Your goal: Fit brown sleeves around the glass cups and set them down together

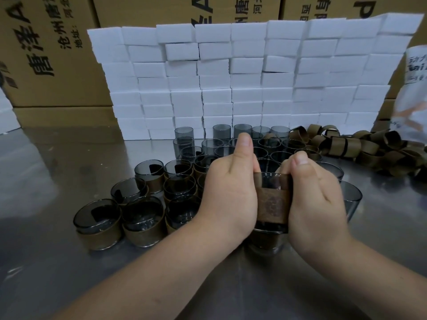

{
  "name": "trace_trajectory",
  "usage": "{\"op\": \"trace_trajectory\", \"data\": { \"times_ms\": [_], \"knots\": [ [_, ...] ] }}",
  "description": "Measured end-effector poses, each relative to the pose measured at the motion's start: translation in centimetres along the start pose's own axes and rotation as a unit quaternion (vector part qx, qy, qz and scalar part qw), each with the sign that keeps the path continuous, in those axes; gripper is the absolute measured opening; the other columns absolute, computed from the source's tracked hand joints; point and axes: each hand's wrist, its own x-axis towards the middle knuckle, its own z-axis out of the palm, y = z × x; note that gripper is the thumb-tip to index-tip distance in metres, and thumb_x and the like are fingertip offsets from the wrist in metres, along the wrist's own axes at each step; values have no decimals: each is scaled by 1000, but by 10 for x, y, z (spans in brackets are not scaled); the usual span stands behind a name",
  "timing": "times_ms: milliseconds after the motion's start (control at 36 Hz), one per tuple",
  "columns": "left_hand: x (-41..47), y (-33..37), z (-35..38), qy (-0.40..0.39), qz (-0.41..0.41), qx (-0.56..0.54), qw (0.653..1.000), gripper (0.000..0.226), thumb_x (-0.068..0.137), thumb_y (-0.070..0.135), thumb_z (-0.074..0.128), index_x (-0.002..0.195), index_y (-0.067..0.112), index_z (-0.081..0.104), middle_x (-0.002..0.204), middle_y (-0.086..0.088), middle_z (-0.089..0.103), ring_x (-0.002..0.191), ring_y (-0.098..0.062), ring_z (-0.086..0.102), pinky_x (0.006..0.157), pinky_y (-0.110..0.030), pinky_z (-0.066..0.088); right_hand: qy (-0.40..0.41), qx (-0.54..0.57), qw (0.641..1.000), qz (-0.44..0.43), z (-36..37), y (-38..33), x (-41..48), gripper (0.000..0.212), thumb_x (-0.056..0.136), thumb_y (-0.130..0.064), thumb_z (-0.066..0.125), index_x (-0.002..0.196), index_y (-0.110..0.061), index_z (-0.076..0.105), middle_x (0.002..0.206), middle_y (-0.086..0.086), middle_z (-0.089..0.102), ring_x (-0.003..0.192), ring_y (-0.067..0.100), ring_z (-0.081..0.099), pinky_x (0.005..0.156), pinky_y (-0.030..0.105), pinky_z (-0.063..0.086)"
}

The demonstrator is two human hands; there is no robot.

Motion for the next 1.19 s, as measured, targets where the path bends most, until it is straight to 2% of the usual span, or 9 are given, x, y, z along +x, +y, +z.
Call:
{"op": "trace_trajectory", "data": {
  "times_ms": [222,306,389,528,667,889,1028,1111,1195],
  "knots": [
    [-2,-1,1,4,1,-18,1000,56,75,67,36,41,23,47,46,7,43,51,-12,43,58,-34,39,-8,10,1000,-6,-1,1,-1,50,85,-45,32,56,-4,34,53,-3,37,50,4,33,47,20,28],
    [-2,-2,2,9,-7,-22,1000,55,78,61,35,40,23,45,44,8,40,48,-12,41,56,-32,37,-8,8,1000,-4,0,3,0,54,85,-45,32,58,2,36,53,0,38,50,5,33,46,20,29],
    [-2,-1,2,14,-9,-24,1000,54,78,59,36,40,23,45,43,8,40,47,-10,41,54,-29,38,-8,12,1000,0,0,2,1,52,84,-45,33,57,-1,35,52,0,37,49,6,33,47,23,28],
    [-1,1,1,15,-3,-25,1000,54,71,69,39,41,24,46,46,8,41,50,-12,42,57,-34,39,-10,15,1000,-12,0,-1,4,47,86,-44,32,54,-8,33,52,-2,36,49,7,32,47,23,28],
    [-2,1,3,19,-12,-38,999,53,73,65,41,40,24,45,46,7,41,49,-11,40,56,-33,38,-17,12,1000,-19,-2,-3,3,50,86,-44,32,58,-3,38,52,0,38,48,5,34,47,21,29],
    [-3,2,5,31,-14,-48,998,51,76,59,40,39,24,45,47,3,41,50,-14,41,57,-33,40,-15,8,1000,-19,-2,-3,3,51,86,-45,32,57,-3,37,62,18,41,50,12,35,49,28,30],
    [-3,2,5,35,-11,-47,998,51,76,58,39,39,24,45,47,4,41,51,-14,41,58,-33,40,-18,12,1000,-22,-2,-3,4,47,87,-44,31,64,-5,43,63,17,42,51,12,36,49,28,31],
    [-4,1,5,35,-21,-45,998,52,76,58,38,39,23,45,47,3,42,51,-14,42,58,-33,41,-18,14,1000,-11,-1,-1,2,48,86,-45,31,66,-4,44,57,9,41,51,7,37,49,24,32],
    [-2,0,4,43,-22,-42,998,52,76,58,37,39,23,47,49,1,44,52,-15,43,61,-36,41,-11,28,1000,1,1,-1,3,48,85,-46,32,61,-6,42,56,10,41,52,11,37,51,29,31]
  ]
}}
